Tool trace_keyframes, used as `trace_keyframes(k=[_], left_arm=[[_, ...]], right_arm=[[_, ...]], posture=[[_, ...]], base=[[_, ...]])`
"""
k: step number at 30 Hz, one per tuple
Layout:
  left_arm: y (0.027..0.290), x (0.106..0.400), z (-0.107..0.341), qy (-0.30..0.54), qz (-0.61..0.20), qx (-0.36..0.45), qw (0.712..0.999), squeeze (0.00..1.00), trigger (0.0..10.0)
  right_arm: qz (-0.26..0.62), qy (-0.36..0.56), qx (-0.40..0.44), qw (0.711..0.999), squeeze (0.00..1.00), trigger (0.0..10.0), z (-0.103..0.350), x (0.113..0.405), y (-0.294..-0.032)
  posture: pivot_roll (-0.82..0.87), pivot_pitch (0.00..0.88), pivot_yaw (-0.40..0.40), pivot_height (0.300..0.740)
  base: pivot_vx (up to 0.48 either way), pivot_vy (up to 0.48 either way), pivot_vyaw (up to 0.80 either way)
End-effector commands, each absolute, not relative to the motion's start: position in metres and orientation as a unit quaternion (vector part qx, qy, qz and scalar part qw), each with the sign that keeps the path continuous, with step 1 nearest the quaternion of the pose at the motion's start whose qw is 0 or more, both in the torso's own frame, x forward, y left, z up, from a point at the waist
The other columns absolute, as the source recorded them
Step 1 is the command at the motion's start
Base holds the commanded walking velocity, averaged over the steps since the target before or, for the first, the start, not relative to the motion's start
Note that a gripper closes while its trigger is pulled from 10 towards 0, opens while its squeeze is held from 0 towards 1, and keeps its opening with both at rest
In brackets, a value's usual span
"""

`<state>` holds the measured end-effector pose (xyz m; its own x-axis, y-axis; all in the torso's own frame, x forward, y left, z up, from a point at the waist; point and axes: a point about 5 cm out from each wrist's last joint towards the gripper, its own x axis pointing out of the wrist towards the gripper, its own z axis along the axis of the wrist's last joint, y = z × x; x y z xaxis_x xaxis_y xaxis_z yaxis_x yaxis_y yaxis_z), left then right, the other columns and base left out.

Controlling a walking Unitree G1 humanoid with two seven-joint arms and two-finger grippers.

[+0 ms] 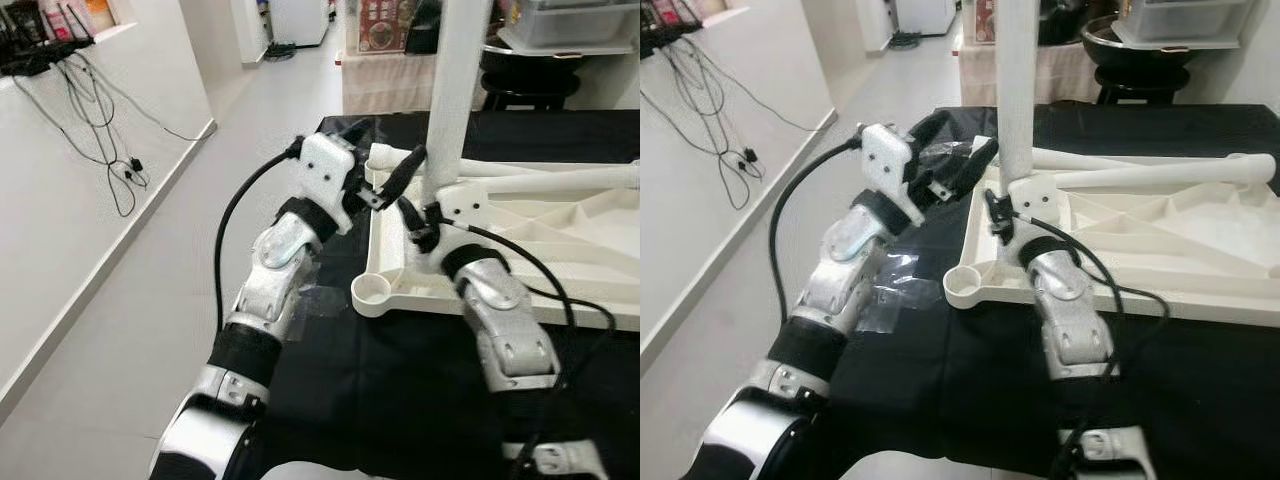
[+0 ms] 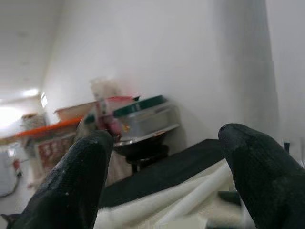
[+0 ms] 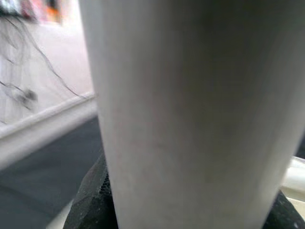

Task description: Building children table

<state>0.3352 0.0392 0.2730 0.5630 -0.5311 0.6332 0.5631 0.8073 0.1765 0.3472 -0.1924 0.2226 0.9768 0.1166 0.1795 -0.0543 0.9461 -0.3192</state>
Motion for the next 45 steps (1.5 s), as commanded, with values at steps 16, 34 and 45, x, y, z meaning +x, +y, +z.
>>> trace_keyframes(k=[16, 34, 45], left_arm=[[0.041, 0.29, 0.329, -0.389, -0.461, -0.128, 0.787, 0.0, 10.0], [0.056, 0.283, 0.293, -0.289, -0.494, -0.122, 0.811, 0.0, 10.0], [0.103, 0.255, 0.226, -0.201, -0.369, -0.053, 0.906, 0.0, 10.0]], right_arm=[[0.061, -0.158, -0.244, 0.955, 0.0, 10.0, 0.245, 0.353, -0.183], [0.42, -0.14, -0.13, 0.887, 0.0, 10.0, 0.244, 0.335, -0.126], [0.557, -0.093, -0.145, 0.812, 0.0, 10.0, 0.247, 0.344, -0.133]], posture=[[0.04, 0.052, 0.056, 0.74], [0.05, 0.098, 0.064, 0.74], [0.11, 0.196, 0.059, 0.74]], base=[[0.0, 0.0, 0.0], [0.0, 0.0, 0.0], [0.0, 0.0, 0.0]])
